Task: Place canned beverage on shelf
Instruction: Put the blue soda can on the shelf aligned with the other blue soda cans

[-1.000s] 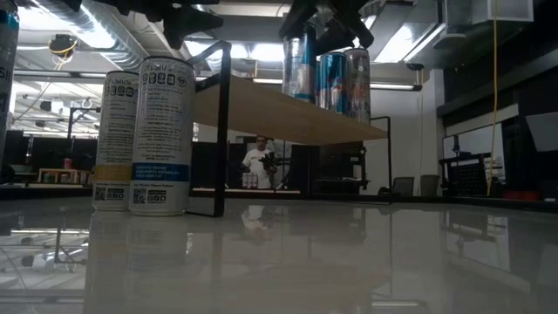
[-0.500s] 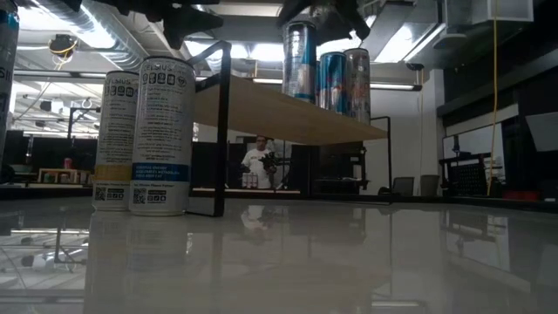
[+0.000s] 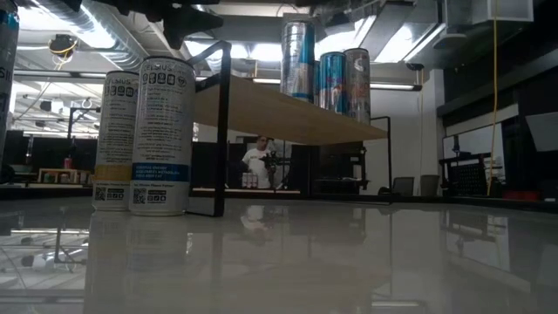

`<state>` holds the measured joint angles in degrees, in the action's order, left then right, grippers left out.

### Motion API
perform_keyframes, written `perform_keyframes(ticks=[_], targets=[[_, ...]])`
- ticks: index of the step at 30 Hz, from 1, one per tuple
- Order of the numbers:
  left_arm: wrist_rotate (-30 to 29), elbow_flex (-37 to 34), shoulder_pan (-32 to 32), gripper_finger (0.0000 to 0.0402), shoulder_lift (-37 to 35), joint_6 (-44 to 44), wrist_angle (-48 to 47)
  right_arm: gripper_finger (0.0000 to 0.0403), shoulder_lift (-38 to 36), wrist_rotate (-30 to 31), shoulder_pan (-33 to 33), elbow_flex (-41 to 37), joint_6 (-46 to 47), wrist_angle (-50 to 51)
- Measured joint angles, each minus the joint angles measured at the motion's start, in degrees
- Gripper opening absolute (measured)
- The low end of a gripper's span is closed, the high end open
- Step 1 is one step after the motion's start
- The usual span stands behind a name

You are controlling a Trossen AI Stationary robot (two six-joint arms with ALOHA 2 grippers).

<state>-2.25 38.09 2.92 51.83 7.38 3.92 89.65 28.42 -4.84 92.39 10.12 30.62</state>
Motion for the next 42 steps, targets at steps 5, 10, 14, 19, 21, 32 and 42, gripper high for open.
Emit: perform_keyframes(ticks=[5,10,14,19,21,32,42], targets=[[0.0,0.0,0.0,0.021,0.0,0.0,0.0,0.0335,0.0,-1.8,0.0,3.7,-12.2,6.4],[0.0,0.0,0.0,0.021,0.0,0.0,0.0,0.0335,0.0,-9.7,0.0,5.3,-26.1,14.3],[0.0,0.0,0.0,0.021,0.0,0.0,0.0,0.0335,0.0,-15.2,0.2,5.3,-30.1,17.5],[0.0,0.0,0.0,0.021,0.0,0.0,0.0,0.0335,0.0,-18.8,2.9,5.3,-31.7,17.6],[0.0,0.0,0.0,0.021,0.0,0.0,0.0,0.0335,0.0,-21.6,4.8,5.3,-31.8,17.1],[0.0,0.0,0.0,0.021,0.0,0.0,0.0,0.0335,0.4,-38.4,14.3,5.3,-33.1,17.0],[0.0,0.0,0.0,0.021,0.0,0.0,-0.4,0.0335,2.3,-40.9,16.1,3.5,-37.5,15.5]])
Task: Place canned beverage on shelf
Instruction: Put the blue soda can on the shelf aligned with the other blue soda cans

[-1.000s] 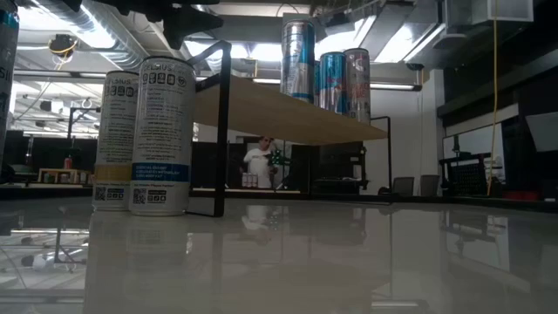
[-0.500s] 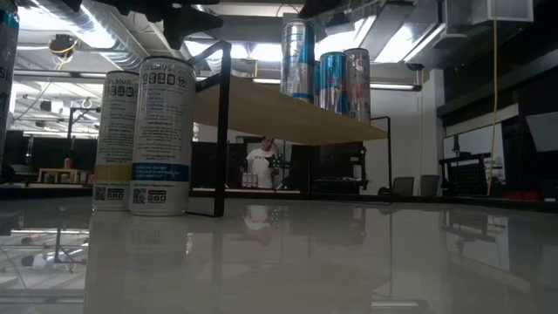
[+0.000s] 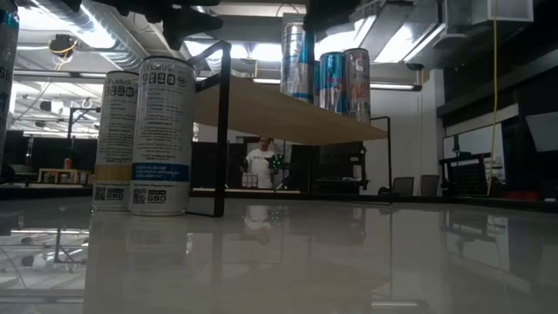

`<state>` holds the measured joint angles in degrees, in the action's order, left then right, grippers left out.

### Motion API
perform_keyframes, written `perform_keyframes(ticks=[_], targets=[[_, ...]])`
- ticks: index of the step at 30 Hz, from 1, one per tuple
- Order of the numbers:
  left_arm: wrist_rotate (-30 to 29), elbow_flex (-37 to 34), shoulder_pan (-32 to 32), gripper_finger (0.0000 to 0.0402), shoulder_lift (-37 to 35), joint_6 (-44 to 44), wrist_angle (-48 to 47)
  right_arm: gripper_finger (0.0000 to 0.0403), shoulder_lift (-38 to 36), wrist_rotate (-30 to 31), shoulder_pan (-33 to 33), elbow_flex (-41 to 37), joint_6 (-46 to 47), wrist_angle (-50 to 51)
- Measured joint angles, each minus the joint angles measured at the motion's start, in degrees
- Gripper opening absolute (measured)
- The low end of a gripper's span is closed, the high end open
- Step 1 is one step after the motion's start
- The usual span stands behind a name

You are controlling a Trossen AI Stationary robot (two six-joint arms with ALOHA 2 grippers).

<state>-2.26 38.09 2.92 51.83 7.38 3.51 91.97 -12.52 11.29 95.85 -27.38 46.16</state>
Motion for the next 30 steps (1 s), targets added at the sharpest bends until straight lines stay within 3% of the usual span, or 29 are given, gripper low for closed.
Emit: perform_keyframes(ticks=[30], targets=[[0.0,0.0,0.0,0.021,0.0,0.0,0.0,0.0335,4.4,1.4,0.0,0.0,0.1,0.3]])
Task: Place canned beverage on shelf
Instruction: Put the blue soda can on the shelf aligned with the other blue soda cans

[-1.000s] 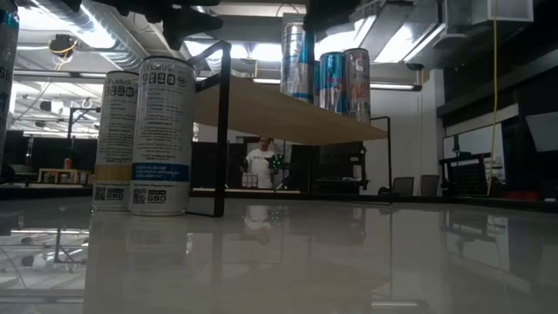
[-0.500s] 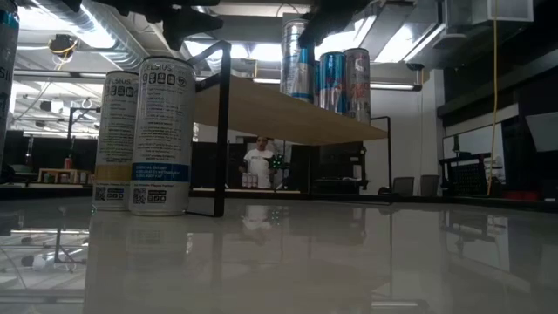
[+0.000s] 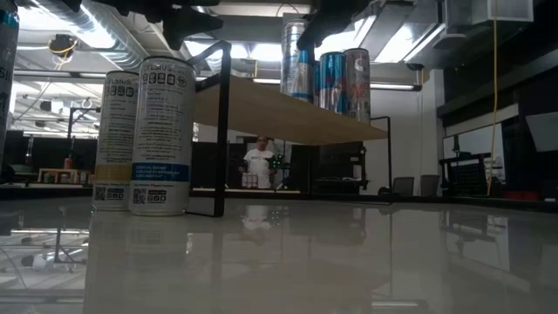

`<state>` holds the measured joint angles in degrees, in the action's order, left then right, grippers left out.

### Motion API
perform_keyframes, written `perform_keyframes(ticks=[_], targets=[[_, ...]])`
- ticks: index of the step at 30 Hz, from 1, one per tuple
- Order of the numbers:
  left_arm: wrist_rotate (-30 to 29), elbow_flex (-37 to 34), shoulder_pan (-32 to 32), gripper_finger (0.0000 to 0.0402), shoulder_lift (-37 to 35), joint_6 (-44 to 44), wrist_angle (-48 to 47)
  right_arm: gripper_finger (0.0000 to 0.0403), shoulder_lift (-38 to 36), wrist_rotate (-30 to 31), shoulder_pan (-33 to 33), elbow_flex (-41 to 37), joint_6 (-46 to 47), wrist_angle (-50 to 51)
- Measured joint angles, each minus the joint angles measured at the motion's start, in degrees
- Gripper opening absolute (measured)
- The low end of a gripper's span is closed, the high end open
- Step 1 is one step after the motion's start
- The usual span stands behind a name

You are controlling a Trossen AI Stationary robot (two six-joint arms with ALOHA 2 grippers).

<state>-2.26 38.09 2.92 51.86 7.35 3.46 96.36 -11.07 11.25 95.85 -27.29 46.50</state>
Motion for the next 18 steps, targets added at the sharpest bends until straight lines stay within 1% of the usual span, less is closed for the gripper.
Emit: perform_keyframes(ticks=[6,11,14,18], targets=[[0.0,0.0,0.0,0.021,0.0,0.0,0.0,0.0335,0.0,0.1,0.0,0.0,4.1,-0.1],[0.0,0.0,0.0,0.021,0.0,0.0,0.0,0.0328,0.0,0.1,0.0,0.0,4.9,-0.1],[0.0,0.0,0.0,0.021,0.0,0.0,0.0,0.0303,0.0,0.1,0.0,0.0,5.0,-0.1],[0.0,0.0,0.0,0.021,0.0,-0.2,0.0,0.0257,0.0,0.0,0.0,0.0,5.1,-0.2]])
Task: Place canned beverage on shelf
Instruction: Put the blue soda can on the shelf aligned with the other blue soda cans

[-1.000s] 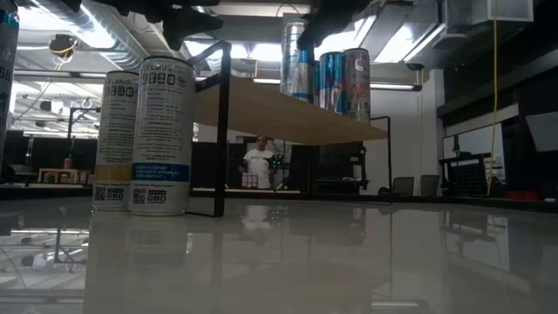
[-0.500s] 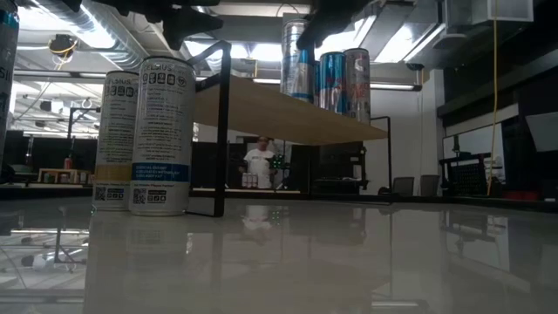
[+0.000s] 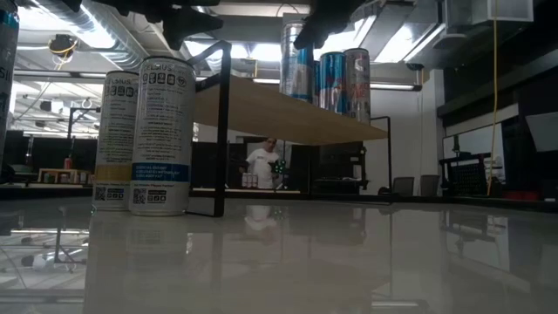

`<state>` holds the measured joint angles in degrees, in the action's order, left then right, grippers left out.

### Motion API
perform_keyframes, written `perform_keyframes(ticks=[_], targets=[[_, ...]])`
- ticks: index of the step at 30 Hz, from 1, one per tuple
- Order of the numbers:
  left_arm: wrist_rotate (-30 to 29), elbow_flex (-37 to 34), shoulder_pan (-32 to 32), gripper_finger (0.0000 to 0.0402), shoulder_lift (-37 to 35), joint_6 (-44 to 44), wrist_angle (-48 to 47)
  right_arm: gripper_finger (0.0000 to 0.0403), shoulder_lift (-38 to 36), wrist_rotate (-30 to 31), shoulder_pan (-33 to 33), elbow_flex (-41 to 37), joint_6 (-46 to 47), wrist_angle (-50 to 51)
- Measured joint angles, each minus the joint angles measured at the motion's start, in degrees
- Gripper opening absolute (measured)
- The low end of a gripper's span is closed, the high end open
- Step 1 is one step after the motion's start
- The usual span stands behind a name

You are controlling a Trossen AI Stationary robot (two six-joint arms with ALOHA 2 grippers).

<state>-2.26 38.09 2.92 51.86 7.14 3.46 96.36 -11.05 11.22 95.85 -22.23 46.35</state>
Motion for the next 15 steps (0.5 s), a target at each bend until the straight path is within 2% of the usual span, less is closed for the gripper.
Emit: perform_keyframes(ticks=[5,15], targets=[[0.0,0.0,0.0,0.021,0.0,-0.2,0.0,0.0223,0.0,0.3,0.0,0.0,5.4,-0.8],[0.0,0.0,0.0,0.021,0.0,-0.2,0.0,0.024,0.0,12.3,0.0,0.0,22.0,-5.2]])
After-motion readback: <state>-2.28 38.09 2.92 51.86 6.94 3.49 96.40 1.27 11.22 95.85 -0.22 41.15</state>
